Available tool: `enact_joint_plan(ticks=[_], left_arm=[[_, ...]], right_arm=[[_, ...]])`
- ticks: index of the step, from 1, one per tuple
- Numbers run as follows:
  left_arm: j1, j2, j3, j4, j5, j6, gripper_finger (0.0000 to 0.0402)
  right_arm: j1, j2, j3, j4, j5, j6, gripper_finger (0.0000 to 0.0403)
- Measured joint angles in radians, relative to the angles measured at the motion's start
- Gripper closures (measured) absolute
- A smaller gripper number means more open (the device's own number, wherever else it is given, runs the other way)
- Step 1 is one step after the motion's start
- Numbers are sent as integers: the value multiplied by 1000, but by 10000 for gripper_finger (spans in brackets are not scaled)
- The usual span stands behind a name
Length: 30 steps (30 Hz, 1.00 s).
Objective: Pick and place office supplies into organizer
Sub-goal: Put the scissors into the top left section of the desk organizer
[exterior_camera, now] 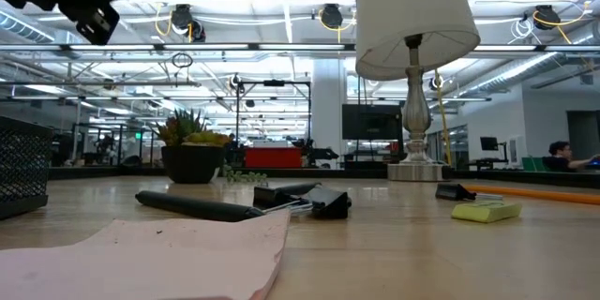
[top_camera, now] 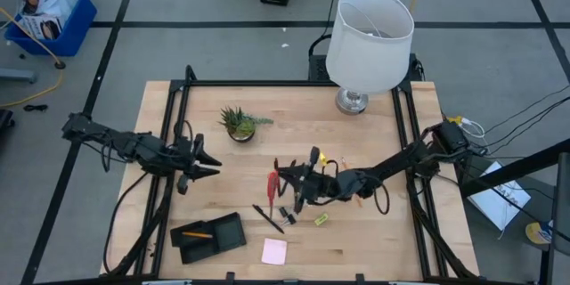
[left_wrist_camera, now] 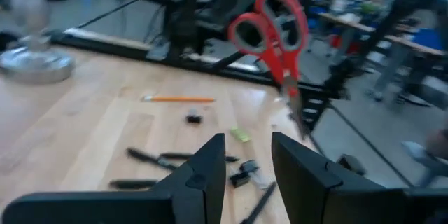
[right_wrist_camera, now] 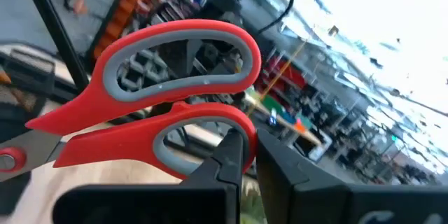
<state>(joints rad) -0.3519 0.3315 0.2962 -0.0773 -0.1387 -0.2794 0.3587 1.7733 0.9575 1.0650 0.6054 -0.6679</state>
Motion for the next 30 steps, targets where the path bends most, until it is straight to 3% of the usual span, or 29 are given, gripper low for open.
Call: enact_joint_plan(ticks=[9,14,18,25,30], left_arm=[[0,-82,0,-80,37,23,282],[-3,-90,0,-157,38,-14,282],[-11,-75,0,-128,39,-69,282],[-11,-37,1,-14,37,-157,282],[-11,21,1,106,-3,-81,282]], right_arm=[[-13,182,224,-13,-67,-147,385],[-15,270,364,-51,-80,-242,385],[-24,296,421,-119,-77,-321,385],[-47,298,424,-140,136,-483,385],[-58,298,424,-166,207,-556,385]])
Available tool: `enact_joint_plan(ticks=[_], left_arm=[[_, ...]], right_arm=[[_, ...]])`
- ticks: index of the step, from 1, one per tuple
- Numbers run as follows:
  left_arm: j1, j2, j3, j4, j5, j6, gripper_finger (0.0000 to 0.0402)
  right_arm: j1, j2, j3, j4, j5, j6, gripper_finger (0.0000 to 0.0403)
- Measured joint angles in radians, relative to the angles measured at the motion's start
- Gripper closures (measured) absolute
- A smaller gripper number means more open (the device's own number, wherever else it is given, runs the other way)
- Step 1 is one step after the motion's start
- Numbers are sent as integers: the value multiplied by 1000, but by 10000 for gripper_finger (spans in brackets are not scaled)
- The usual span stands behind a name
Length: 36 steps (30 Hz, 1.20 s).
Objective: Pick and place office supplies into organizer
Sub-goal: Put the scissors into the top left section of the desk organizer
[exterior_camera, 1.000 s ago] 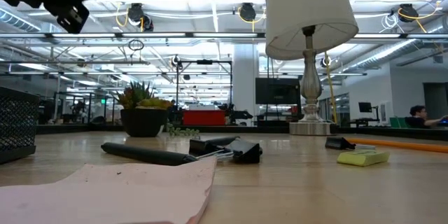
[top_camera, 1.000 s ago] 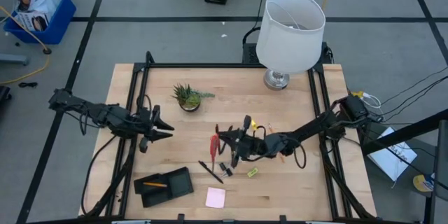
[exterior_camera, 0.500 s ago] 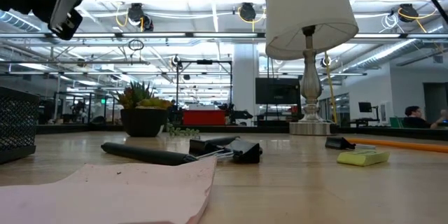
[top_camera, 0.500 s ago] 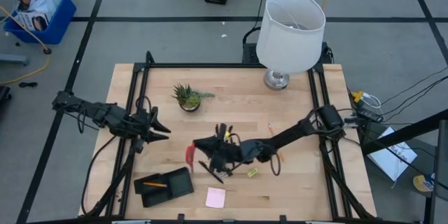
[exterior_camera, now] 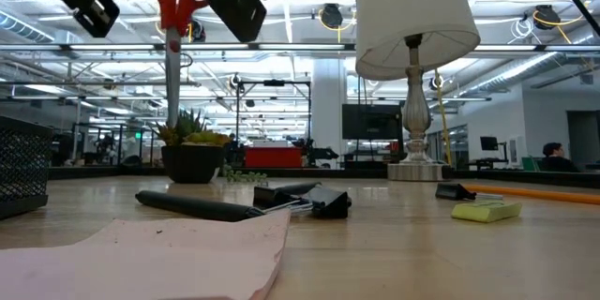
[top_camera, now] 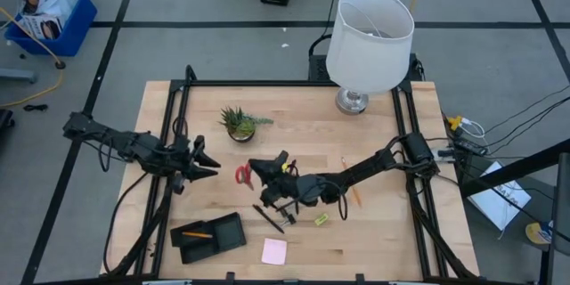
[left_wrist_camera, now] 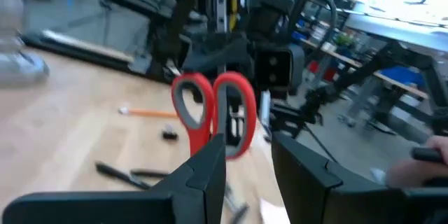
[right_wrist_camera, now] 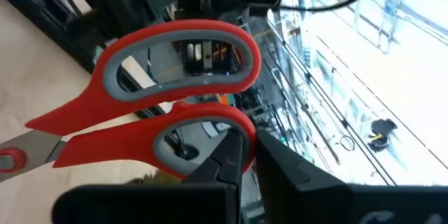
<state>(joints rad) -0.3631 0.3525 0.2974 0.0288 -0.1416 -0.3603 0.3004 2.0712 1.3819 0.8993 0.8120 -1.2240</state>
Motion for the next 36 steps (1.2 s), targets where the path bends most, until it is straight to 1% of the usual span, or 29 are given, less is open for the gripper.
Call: enact_joint_plan(ticks=[3,7,9,11,17,19,23,31,34,36], left_arm=[[0,47,0,51,-75,42,282],[3,121,0,115,-230,83,282],[4,155,0,150,-277,101,282],[4,190,0,189,-301,127,282],[3,291,0,309,-308,162,282],[2,319,0,324,-311,175,282],[2,371,0,327,-362,168,282],[4,439,0,458,-368,183,282],[13,463,0,483,-368,205,282],[22,482,0,501,-374,211,282]], right_arm=[[-9,0,0,0,52,-42,385],[-24,0,0,0,81,-87,385],[-32,0,0,1,83,-101,385],[-40,0,0,0,84,-115,385],[-66,0,0,-7,113,-117,385],[-73,0,0,-8,115,-104,385],[-79,0,0,-9,106,-103,385],[-79,0,0,-16,100,-97,385],[-79,0,0,-16,97,-97,385],[-77,0,0,-24,73,-88,385]])
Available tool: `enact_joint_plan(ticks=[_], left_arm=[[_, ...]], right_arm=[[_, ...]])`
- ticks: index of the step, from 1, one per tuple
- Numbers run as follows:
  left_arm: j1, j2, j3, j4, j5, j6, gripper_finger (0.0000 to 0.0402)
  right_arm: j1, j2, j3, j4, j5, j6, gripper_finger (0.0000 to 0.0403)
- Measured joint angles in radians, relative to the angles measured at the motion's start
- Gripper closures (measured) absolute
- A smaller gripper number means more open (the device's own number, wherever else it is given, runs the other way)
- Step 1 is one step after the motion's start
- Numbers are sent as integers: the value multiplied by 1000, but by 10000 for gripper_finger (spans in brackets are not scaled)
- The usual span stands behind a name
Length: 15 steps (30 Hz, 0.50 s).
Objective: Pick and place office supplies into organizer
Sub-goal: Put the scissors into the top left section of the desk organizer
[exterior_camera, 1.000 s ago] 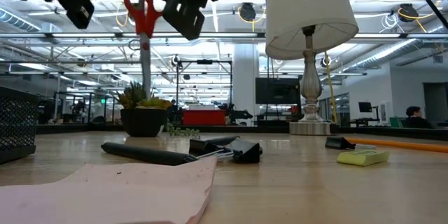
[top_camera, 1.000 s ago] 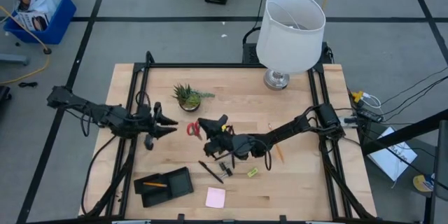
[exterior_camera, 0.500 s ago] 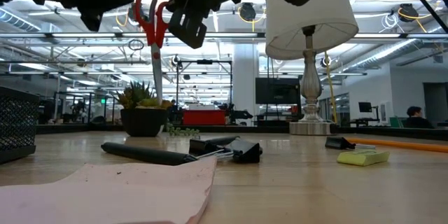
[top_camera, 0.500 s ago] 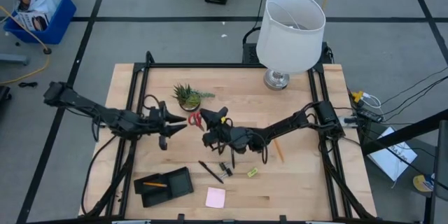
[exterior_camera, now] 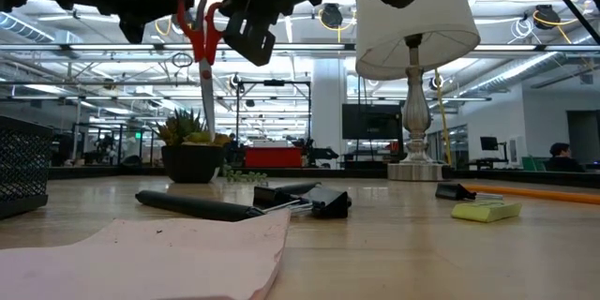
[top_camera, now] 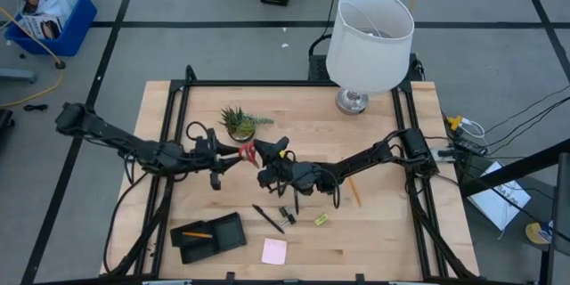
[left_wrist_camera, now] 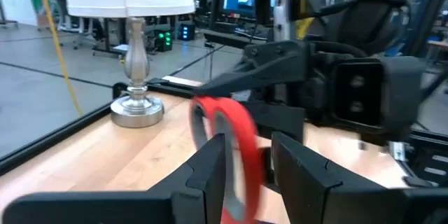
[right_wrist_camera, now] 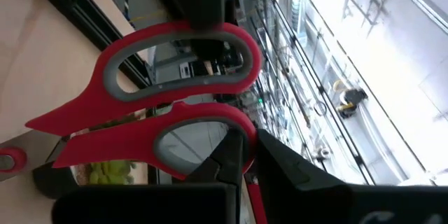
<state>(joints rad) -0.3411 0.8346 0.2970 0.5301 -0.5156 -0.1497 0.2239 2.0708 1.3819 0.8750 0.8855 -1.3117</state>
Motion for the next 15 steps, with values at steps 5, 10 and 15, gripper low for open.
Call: enact_joint_plan(ticks=[5,10,15], left_arm=[[9,27,0,7,0,7,282],[1,30,0,4,0,12,291],[-2,29,0,6,3,5,345]], right_arm=[[4,0,-1,-23,-17,17,385],[5,0,-1,-38,-18,27,385],[5,0,-1,-40,-13,42,385]])
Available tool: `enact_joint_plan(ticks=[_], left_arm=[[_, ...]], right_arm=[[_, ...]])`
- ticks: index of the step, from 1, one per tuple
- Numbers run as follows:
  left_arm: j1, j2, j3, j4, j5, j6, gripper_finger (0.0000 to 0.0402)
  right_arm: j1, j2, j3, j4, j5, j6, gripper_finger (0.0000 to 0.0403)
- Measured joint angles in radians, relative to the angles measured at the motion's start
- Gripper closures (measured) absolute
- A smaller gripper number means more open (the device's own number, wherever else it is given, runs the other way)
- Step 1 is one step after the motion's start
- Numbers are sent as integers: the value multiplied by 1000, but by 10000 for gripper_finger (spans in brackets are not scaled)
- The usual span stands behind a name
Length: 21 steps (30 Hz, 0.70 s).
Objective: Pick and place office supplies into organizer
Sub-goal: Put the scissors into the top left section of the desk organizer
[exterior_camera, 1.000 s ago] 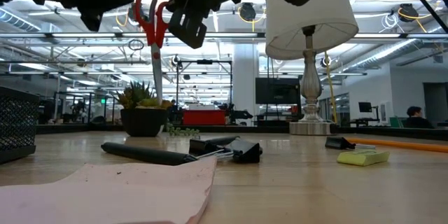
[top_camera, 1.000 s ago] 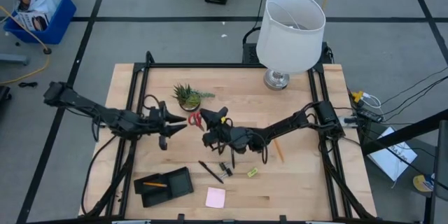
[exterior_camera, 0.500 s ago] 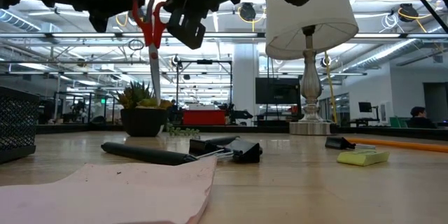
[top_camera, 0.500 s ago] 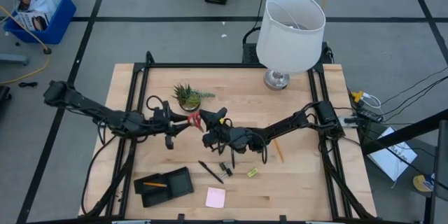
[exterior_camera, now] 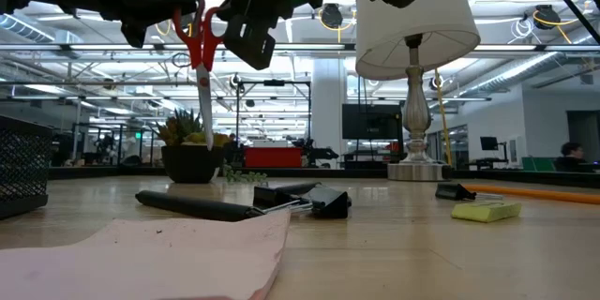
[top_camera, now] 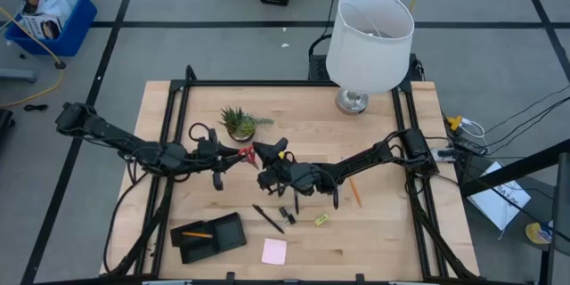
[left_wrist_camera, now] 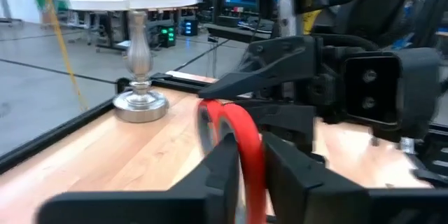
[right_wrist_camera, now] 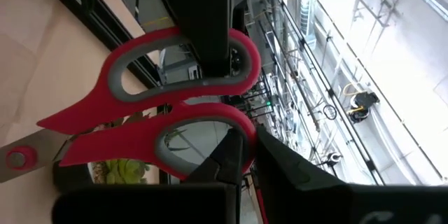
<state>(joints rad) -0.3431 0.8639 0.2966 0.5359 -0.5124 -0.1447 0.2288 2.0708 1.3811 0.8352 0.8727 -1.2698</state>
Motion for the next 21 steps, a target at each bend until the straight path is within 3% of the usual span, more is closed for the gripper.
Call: enact_joint_plan(ticks=[2,13,21], left_arm=[[0,0,0,1,4,0,366],[-40,-11,0,-9,14,2,350],[-120,-77,0,-62,16,-14,366]], right_arm=[[0,0,0,0,-5,-1,385],[35,0,0,6,56,-36,328],[74,0,0,14,86,9,300]])
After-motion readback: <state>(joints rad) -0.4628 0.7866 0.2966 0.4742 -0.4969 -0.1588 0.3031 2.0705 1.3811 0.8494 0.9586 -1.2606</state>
